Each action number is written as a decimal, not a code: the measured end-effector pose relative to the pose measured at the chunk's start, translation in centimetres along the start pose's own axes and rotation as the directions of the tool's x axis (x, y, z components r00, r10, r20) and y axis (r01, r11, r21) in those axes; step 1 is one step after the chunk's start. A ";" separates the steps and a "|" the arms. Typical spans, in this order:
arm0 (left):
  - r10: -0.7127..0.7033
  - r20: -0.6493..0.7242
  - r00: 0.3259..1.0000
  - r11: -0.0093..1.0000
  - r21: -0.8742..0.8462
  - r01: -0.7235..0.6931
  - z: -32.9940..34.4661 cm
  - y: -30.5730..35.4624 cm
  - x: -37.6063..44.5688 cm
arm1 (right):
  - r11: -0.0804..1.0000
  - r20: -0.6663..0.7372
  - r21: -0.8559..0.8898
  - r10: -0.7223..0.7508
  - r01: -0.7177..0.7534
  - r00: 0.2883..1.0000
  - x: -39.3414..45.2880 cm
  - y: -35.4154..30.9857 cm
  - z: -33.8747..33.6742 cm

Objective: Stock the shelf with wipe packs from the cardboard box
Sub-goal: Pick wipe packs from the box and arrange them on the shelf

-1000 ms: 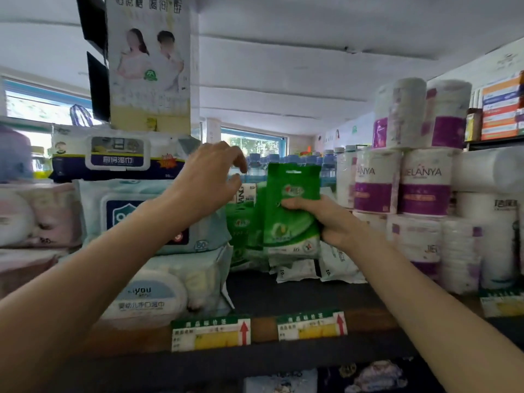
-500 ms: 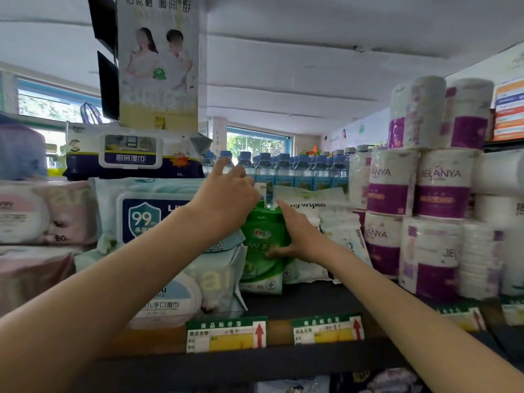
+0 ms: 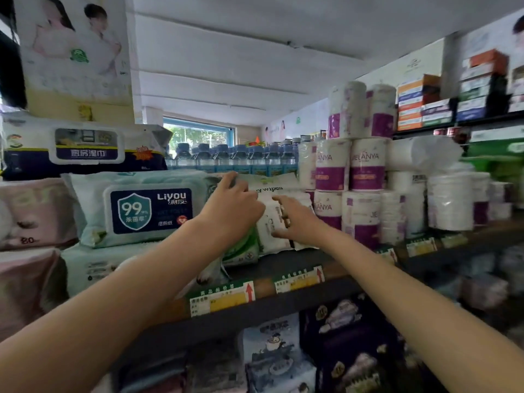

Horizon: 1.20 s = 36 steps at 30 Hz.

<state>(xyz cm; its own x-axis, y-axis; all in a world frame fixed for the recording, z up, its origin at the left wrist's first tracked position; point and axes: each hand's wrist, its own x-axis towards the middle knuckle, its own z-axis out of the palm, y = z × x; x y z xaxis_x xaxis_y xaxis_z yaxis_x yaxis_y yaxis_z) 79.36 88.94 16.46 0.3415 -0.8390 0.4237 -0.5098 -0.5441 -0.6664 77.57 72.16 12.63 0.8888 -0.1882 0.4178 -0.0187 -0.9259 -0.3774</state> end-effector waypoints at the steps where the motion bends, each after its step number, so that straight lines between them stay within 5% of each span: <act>1: 0.036 -0.041 0.998 0.998 -0.042 -0.038 -0.3 0.7 -0.4 | 0.999 -0.026 -0.018 0.032 -0.033 0.999 -1.7 -0.2 -0.9; 5: 0.239 -0.199 0.950 0.921 -0.265 -0.287 -2.5 6.4 -2.4 | 0.983 -0.170 0.021 0.186 -0.185 0.968 -11.2 -0.7 -3.7; 9: 0.469 -0.287 0.835 0.740 -0.390 -0.549 -3.8 16.0 -6.5 | 0.851 -0.011 0.077 0.521 -0.519 0.853 -26.0 -0.7 -4.3; 12: 0.662 -0.301 0.687 0.539 -0.446 -0.715 -4.9 24.9 -11.2 | 0.670 0.102 0.019 0.737 -0.742 0.668 -39.4 -0.7 -3.0; 16: 0.824 -0.353 0.443 0.251 -0.472 -0.845 -9.0 36.4 -18.9 | 0.296 0.152 0.052 0.942 -0.954 0.301 -56.9 -3.0 -1.6; 19: 0.873 -0.396 0.284 0.081 -0.457 -0.886 -13.1 43.2 -25.0 | 0.039 0.176 0.153 0.982 -0.988 0.066 -68.1 -5.3 -0.6; 22: 0.896 -0.429 0.115 -0.077 -0.405 -0.911 -16.9 48.6 -30.8 | -0.106 0.197 0.304 0.979 -0.947 -0.047 -77.8 -7.2 1.0; 24: 0.898 -0.440 0.013 -0.166 -0.366 -0.916 -19.0 51.5 -34.4 | -0.187 0.208 0.257 0.969 -0.948 -0.135 -83.5 -8.3 2.6; 32: 0.950 -0.300 -0.085 -0.250 -0.572 -0.781 -22.6 64.2 -46.8 | -0.362 0.280 0.117 0.905 -0.925 -0.319 -102.4 -9.1 11.3; 36: 0.966 -0.216 -0.142 -0.247 -0.605 -0.757 -21.9 70.3 -52.9 | -0.362 0.233 -0.035 0.903 -0.931 -0.360 -108.6 -7.9 16.3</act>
<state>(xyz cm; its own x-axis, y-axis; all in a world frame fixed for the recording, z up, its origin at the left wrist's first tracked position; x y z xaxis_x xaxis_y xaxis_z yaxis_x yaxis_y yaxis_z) 8.19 94.84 -39.38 -0.7116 -0.4090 -0.5712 -0.6103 0.7626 0.2142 -11.38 105.28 -43.19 -0.2302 -0.6919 -0.6843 -0.8371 0.4994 -0.2233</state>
